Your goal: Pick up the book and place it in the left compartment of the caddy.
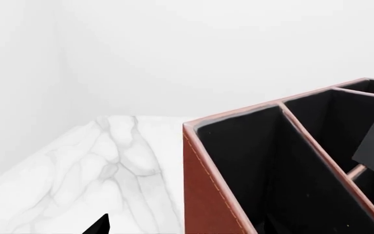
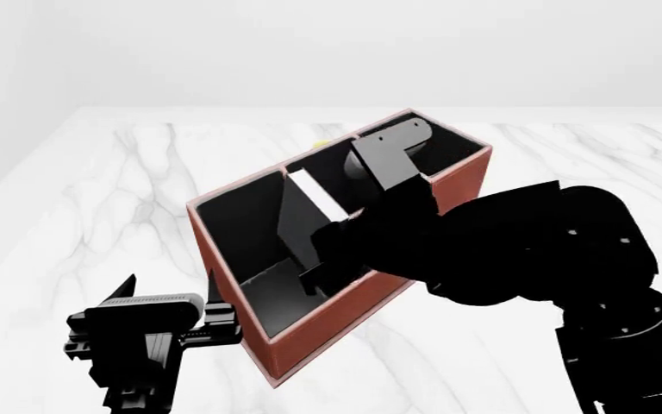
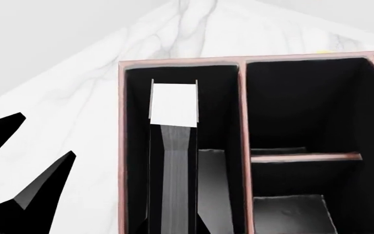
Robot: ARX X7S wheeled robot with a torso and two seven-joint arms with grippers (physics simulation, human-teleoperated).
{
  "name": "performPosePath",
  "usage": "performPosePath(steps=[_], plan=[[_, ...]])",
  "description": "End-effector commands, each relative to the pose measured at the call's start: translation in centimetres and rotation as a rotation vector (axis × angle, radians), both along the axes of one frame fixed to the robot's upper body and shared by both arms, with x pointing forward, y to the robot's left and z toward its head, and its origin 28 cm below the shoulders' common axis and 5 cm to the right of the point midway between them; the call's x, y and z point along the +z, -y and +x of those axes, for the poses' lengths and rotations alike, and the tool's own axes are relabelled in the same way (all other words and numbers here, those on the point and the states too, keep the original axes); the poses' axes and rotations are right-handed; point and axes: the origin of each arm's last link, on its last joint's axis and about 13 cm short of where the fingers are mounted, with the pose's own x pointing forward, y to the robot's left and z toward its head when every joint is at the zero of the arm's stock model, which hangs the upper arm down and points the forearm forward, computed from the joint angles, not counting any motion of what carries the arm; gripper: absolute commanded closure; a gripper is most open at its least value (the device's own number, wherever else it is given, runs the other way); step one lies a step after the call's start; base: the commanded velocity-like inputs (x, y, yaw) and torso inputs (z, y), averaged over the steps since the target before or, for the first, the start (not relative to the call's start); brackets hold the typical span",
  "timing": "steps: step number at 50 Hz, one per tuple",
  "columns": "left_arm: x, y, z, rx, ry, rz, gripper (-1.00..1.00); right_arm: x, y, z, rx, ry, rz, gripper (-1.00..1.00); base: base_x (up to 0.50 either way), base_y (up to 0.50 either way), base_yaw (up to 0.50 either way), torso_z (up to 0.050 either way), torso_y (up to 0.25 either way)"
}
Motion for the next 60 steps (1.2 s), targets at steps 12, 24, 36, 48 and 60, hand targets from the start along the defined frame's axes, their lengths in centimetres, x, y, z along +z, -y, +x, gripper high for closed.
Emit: performPosePath(steps=[12,24,36,48,60], plan=[[0.0,-0.3,0.0,0.003,0.004,-0.018,-1.0,-3.9,-4.5,5.4,0.008,-0.004,-0.015,1.0,0.0,0.0,0.0,0.0,0.001],[0.1,-0.2,0.0,0.002,0.005,-0.019,-1.0,-7.3,-5.5,6.0,0.001,-0.048,-0.047,1.0,0.0,0.0,0.0,0.0,0.002],[-0.2,-0.2,0.1,0.002,-0.001,-0.02,-1.0,-10.3,-5.7,6.6,-0.01,-0.084,-0.066,1.0,0.0,0.0,0.0,0.0,0.001],[-0.4,-0.2,0.0,0.002,-0.005,-0.022,-1.0,-11.2,-6.0,6.5,0.002,-0.091,-0.073,1.0,0.0,0.0,0.0,0.001,0.002],[-0.2,-0.2,0.0,0.003,-0.002,-0.021,-1.0,-11.0,-6.1,6.4,0.008,-0.09,-0.075,1.0,0.0,0.0,0.0,0.0,0.001]])
